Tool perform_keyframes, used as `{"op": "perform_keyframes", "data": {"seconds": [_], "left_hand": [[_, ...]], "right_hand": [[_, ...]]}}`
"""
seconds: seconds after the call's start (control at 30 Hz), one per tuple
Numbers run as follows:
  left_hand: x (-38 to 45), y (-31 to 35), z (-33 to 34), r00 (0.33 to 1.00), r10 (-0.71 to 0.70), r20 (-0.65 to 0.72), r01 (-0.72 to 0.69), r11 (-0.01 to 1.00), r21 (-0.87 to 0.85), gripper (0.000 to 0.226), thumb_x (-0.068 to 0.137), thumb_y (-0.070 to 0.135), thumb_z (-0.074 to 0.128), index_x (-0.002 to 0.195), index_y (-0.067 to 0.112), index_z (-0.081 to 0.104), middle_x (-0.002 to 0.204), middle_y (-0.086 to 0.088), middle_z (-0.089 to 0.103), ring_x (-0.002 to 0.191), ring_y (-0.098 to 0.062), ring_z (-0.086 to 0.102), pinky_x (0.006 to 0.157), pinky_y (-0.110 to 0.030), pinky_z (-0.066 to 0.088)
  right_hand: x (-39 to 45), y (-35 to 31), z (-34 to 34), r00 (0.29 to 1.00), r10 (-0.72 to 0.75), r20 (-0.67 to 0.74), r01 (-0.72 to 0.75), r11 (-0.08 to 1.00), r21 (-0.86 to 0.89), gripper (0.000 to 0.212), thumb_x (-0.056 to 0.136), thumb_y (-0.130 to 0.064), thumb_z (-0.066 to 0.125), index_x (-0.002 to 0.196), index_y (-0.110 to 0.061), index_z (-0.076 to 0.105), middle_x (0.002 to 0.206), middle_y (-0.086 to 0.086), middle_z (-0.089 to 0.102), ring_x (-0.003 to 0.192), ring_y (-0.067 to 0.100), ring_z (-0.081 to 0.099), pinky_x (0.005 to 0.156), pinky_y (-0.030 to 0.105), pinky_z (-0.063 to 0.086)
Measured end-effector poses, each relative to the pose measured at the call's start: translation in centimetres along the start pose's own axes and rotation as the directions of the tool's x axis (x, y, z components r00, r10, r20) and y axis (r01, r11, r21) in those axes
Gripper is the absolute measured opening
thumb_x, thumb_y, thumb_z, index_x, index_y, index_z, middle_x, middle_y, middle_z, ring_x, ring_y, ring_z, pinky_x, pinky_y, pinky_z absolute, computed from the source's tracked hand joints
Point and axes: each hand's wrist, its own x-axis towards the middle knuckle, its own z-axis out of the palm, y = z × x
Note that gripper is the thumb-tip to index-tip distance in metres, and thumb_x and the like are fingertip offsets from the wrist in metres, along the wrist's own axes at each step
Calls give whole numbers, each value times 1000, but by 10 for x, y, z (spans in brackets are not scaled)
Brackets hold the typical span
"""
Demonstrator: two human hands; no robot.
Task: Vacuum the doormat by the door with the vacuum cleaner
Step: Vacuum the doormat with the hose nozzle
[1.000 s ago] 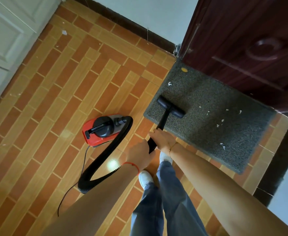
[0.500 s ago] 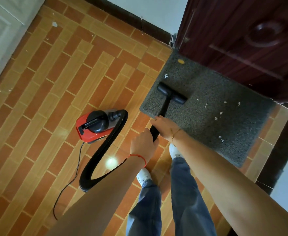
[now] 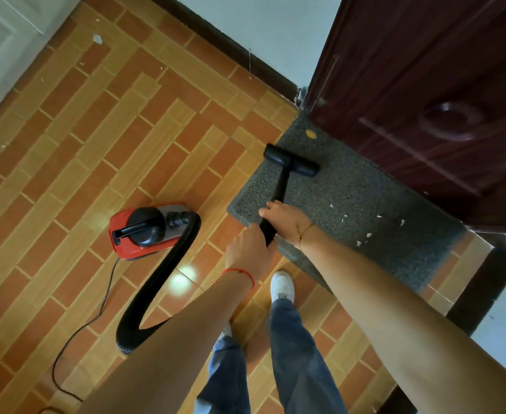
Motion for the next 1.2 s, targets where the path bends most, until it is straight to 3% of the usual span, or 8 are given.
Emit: {"op": "perform_keyframes", "data": {"seconds": [0.37, 0.5, 0.77, 0.9, 1.0, 1.2], "left_hand": [[45, 69, -24, 999, 36, -38, -33, 996, 79, 26, 94, 36, 48, 102, 11, 48, 70, 2, 50, 61, -19, 55, 44, -27, 36], [60, 88, -31, 997, 62, -38, -57, 992, 112, 26, 95, 36, 47, 102, 11, 49, 69, 3, 49, 62, -19, 55, 46, -27, 37], [77, 122, -35, 995, 94, -37, -89, 988, 126, 25, 93, 35, 50, 100, 10, 53, 74, 0, 54, 68, -22, 63, 50, -29, 44], [77, 129, -35, 994, 106, -24, -101, 984, 147, 25, 93, 35, 50, 100, 11, 53, 72, 1, 53, 65, -21, 59, 47, -28, 41], [70, 126, -32, 993, 112, -31, -105, 980, 171, 26, 93, 35, 49, 100, 11, 52, 70, 2, 49, 63, -20, 56, 45, -27, 38], [49, 99, -28, 992, 114, -52, -102, 976, 194, 26, 92, 36, 49, 97, 11, 52, 66, 3, 45, 58, -17, 51, 42, -25, 31]], "right_hand": [[14, 71, -42, 998, -9, -54, 13, 997, 75, 14, 92, 0, 49, 104, -7, 51, 109, 11, 59, 106, 30, 60, 79, 43, 54], [17, 92, -57, 996, 10, -86, -4, 997, 73, 14, 93, 2, 47, 103, -5, 52, 109, 12, 61, 98, 30, 64, 64, 32, 42], [16, 129, -68, 993, 32, -111, -24, 997, 72, 7, 93, -5, 48, 96, -10, 52, 100, 7, 63, 89, 29, 65, 61, 32, 37], [12, 136, -65, 992, 37, -121, -26, 996, 90, 8, 92, -4, 48, 94, -11, 52, 97, 7, 64, 88, 31, 65, 62, 35, 43], [7, 131, -62, 992, 15, -129, -3, 996, 88, 9, 92, -3, 49, 94, -11, 52, 99, 6, 64, 85, 29, 65, 61, 32, 36], [3, 102, -48, 993, -24, -120, 36, 995, 94, 9, 92, -4, 46, 92, -12, 50, 97, 8, 62, 81, 30, 64, 58, 32, 35]]}}
